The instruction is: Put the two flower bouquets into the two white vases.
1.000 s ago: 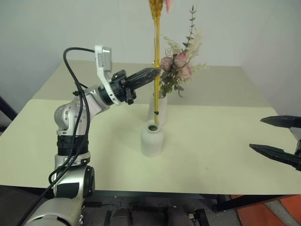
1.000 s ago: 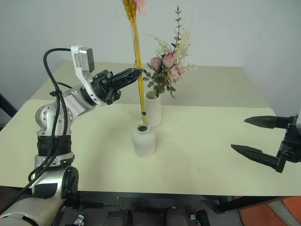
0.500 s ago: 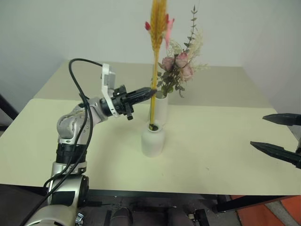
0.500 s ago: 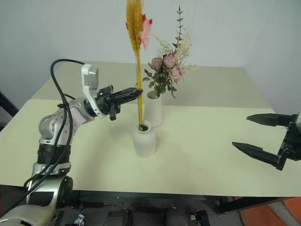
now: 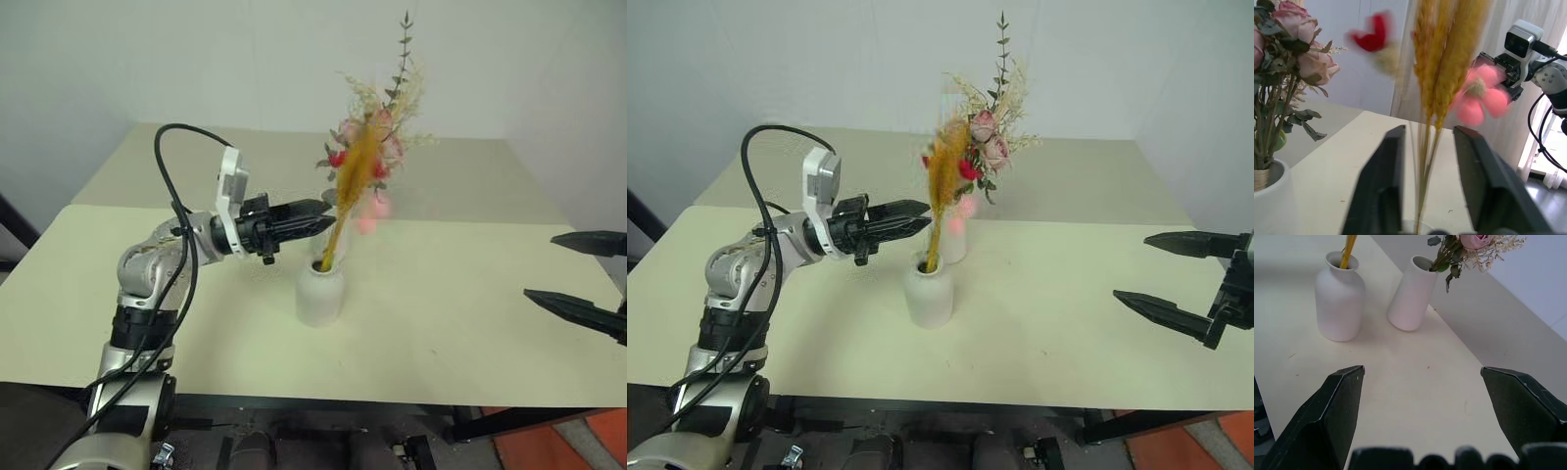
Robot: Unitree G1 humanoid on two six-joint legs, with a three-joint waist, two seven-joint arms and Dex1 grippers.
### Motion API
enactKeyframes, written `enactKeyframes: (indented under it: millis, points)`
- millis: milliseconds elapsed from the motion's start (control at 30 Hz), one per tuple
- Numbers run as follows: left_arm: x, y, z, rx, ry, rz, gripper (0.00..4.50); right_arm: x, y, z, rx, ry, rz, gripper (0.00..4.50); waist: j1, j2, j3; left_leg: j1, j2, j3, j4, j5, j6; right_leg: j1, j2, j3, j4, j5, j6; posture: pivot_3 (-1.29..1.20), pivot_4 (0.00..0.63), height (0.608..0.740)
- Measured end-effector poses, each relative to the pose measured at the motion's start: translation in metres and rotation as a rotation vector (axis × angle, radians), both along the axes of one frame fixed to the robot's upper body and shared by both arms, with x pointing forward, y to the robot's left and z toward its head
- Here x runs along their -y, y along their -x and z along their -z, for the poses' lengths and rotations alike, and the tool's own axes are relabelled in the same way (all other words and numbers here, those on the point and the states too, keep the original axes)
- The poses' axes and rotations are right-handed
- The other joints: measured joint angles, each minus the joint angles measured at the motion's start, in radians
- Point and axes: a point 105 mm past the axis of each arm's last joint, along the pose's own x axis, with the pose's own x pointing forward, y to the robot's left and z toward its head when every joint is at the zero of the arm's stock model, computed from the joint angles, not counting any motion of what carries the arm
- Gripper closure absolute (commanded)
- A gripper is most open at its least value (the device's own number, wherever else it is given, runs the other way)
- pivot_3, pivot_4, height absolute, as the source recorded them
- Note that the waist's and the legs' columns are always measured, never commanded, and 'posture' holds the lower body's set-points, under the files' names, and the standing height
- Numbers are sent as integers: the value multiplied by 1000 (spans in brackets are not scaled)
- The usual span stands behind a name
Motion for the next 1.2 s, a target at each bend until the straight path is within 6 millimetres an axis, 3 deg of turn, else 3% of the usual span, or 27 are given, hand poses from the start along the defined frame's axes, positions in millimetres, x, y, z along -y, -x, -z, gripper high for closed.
enactKeyframes:
  millis: [100,233,400,567,667,800,1200]
  points:
    - [-8,-4,6,-12,-37,-53,930,1,-2,2,-6,-2,3,0,-1,0,0,0,0,0,0,0,0,0,0,0,0,0,0,0,150,740]
    - [-35,-8,17,3,-111,-166,930,3,-4,2,-8,7,9,0,-7,0,0,0,1,0,0,0,0,-1,0,0,0,0,0,0,150,740]
    - [-93,0,-1,87,-177,-352,930,8,-6,0,-13,21,17,0,-19,0,0,0,1,1,-1,0,0,-1,0,0,0,-2,-3,0,150,740]
    - [-146,32,-21,171,-296,-488,930,19,-9,0,-33,31,37,0,-24,0,0,0,2,2,-1,0,0,-2,0,0,0,-4,-8,0,150,740]
    - [-166,54,-29,199,-368,-523,930,26,-14,0,-51,31,57,0,-21,0,0,1,3,3,-1,0,0,-2,-1,-1,0,-5,-9,0,150,740]
    - [-181,72,-28,190,-439,-547,930,39,-22,6,-81,51,99,0,-16,0,0,2,4,5,-2,0,0,-2,-2,-1,-1,-6,-11,0,150,740]
    - [-190,79,-32,263,-480,-633,930,50,-34,2,-99,104,132,0,-21,1,0,1,6,9,-5,0,0,-5,-1,-1,0,-7,-13,0,150,740]
